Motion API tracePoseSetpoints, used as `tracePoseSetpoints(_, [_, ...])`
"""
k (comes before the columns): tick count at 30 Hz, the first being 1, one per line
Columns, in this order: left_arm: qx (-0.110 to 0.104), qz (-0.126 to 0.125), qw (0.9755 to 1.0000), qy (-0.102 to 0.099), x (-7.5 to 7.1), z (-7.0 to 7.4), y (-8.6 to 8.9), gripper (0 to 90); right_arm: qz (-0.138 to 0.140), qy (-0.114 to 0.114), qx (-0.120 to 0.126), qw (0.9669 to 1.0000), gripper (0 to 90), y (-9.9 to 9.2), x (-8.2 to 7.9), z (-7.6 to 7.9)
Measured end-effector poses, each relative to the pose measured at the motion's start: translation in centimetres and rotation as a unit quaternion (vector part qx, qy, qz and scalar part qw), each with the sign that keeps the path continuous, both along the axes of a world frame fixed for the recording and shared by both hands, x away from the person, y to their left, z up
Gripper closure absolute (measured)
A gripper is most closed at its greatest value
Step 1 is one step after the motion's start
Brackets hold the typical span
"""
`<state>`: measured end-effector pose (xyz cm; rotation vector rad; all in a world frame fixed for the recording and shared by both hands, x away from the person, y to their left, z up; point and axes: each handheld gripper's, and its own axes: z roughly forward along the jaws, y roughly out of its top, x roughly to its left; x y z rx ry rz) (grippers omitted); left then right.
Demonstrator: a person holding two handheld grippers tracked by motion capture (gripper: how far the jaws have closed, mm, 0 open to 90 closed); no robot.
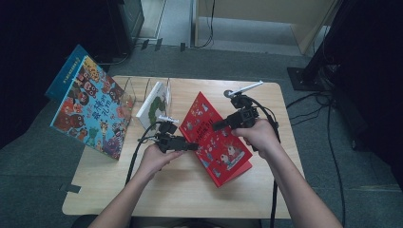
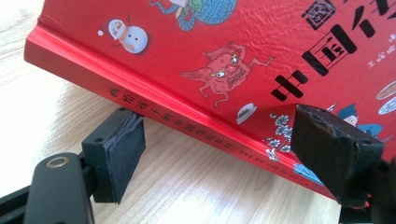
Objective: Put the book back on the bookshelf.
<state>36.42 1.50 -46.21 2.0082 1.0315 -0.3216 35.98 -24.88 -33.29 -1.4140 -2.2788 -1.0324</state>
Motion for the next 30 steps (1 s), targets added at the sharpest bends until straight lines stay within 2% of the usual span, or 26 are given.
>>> tracePoseSetpoints(2, [-0.005, 0.003, 1.0000, 0.005, 0.1, 0.1, 0.0, 18.4, 0.001, -0.003, 0.001, 1.0000, 85.2, -0.1, -0.1, 0.1])
tracePoseSetpoints(8, [0.003, -0.003, 1.0000, 0.003, 0.1, 0.3, -0.1, 18.4, 0.001, -0.002, 0.005, 1.0000, 85.3, -0.3, -0.2, 0.0])
tracePoseSetpoints(13, [-0.001, -0.018, 0.9998, -0.007, 0.3, 0.0, 0.3, 13.9, 0.013, -0.005, 0.013, 0.9998, 85.3, -0.5, -0.3, -0.2])
tracePoseSetpoints(16, [-0.003, -0.012, 0.9999, -0.008, 0.4, 0.1, 0.5, 13.8, 0.018, -0.005, 0.015, 0.9997, 85.1, -0.5, -0.3, -0.2])
tracePoseSetpoints(19, [-0.019, -0.019, 0.9996, -0.003, 0.7, -0.1, 0.9, 11.2, 0.027, -0.007, 0.023, 0.9994, 84.4, -0.4, -0.4, -0.1])
tracePoseSetpoints(21, [-0.018, -0.021, 0.9996, 0.000, 0.7, -0.2, 1.0, 11.1, 0.033, -0.009, 0.022, 0.9992, 84.3, -0.3, -0.5, -0.1])
tracePoseSetpoints(25, [-0.011, -0.017, 0.9997, -0.014, 0.7, 0.2, 1.2, 11.0, 0.043, -0.021, 0.028, 0.9985, 84.1, -0.2, -0.7, -0.3])
tracePoseSetpoints(28, [-0.017, -0.005, 0.9995, -0.025, 0.7, 0.9, 1.5, 10.8, 0.046, -0.033, 0.040, 0.9976, 84.2, -0.4, -0.8, -0.5])
tracePoseSetpoints(29, [-0.020, -0.006, 0.9994, -0.027, 0.7, 1.1, 1.6, 11.1, 0.048, -0.042, 0.048, 0.9968, 84.5, -0.6, -1.0, -0.6])
tracePoseSetpoints(30, [-0.024, -0.008, 0.9993, -0.029, 0.8, 1.5, 1.8, 11.2, 0.055, -0.056, 0.042, 0.9960, 86.7, -0.8, -1.3, -0.8])
